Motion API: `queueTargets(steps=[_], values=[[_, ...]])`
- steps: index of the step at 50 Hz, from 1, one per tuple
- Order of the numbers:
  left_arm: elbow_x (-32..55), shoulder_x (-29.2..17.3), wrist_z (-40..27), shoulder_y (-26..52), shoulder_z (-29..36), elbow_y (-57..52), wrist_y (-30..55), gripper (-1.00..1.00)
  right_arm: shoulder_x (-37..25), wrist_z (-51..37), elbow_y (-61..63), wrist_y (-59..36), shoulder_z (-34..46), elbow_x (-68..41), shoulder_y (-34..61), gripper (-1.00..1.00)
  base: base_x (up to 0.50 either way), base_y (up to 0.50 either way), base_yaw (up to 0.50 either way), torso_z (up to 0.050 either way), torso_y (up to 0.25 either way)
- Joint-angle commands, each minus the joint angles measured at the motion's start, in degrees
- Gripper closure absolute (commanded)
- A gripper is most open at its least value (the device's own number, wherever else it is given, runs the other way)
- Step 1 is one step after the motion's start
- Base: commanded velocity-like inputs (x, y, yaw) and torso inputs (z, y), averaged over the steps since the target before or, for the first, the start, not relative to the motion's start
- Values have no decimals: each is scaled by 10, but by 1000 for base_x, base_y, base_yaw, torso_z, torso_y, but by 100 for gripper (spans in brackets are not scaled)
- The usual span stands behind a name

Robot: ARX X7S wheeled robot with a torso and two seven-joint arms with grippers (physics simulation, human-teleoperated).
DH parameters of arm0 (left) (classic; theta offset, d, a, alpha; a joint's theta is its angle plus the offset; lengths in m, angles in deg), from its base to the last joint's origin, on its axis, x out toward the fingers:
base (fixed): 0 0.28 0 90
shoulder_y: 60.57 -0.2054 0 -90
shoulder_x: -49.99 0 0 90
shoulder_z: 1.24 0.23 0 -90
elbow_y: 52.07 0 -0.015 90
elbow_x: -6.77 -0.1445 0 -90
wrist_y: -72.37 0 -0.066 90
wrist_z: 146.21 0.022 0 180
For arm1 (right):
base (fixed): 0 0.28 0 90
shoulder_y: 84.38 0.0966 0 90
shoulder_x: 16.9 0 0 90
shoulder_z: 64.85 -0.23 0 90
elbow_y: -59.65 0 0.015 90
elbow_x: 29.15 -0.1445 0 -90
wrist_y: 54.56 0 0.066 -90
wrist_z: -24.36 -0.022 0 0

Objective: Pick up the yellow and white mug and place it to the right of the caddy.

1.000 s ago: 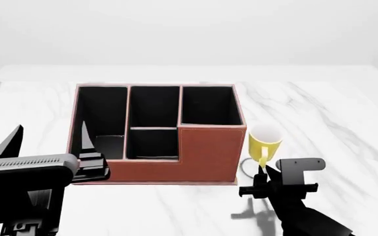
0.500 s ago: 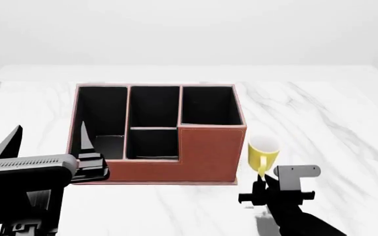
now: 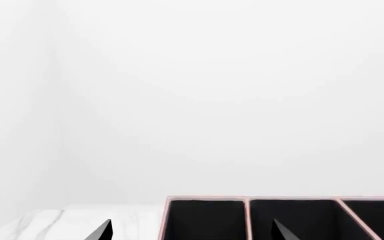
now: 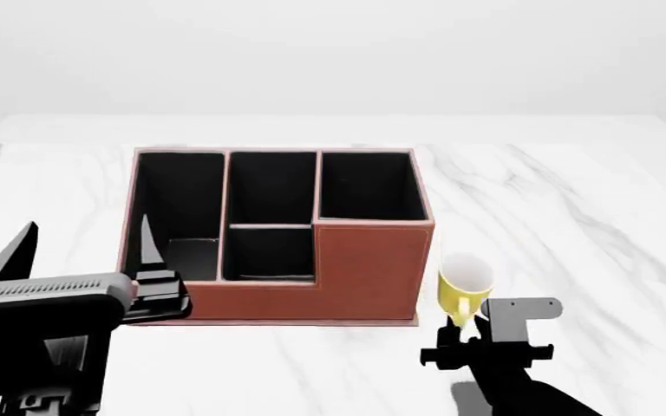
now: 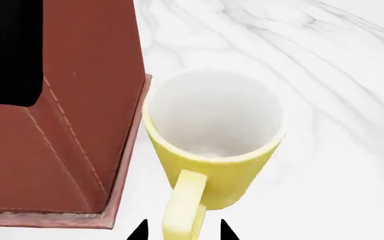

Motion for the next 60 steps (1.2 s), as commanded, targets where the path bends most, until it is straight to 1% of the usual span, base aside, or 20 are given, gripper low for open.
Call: queueTargets(steps=[1,14,21,27,37,46,55,60], values=[[2,-2,-2,-1,0,0,-2,-100,-2,-2,6,-2,-5,10,0,-100,0,0,0,0,0],[5,-4,-5,-2,-1,-1,-4,-100,-18,-22,40,-3,-5,16,-2,-100,0,0,0,0,0],[7,-5,-7,-1,-1,-5,-1,-100,-40,-51,89,-4,-3,27,-4,-100,0,0,0,0,0],[11,-7,-9,-3,-4,-10,0,-100,-83,-107,186,-4,3,53,-9,-100,0,0,0,0,0],[16,-9,-12,-4,-6,-16,1,-100,-173,-209,374,24,11,118,-47,-100,0,0,0,0,0],[16,-11,-16,-2,-3,-18,3,-100,-231,-268,490,41,17,176,-75,-100,0,0,0,0,0],[19,-15,-19,-10,-6,-28,1,-100,-282,-340,584,22,18,225,-85,-100,0,0,0,0,0],[20,-18,-22,-17,-9,-37,0,-100,-321,-383,641,12,13,250,-87,-100,0,0,0,0,0]])
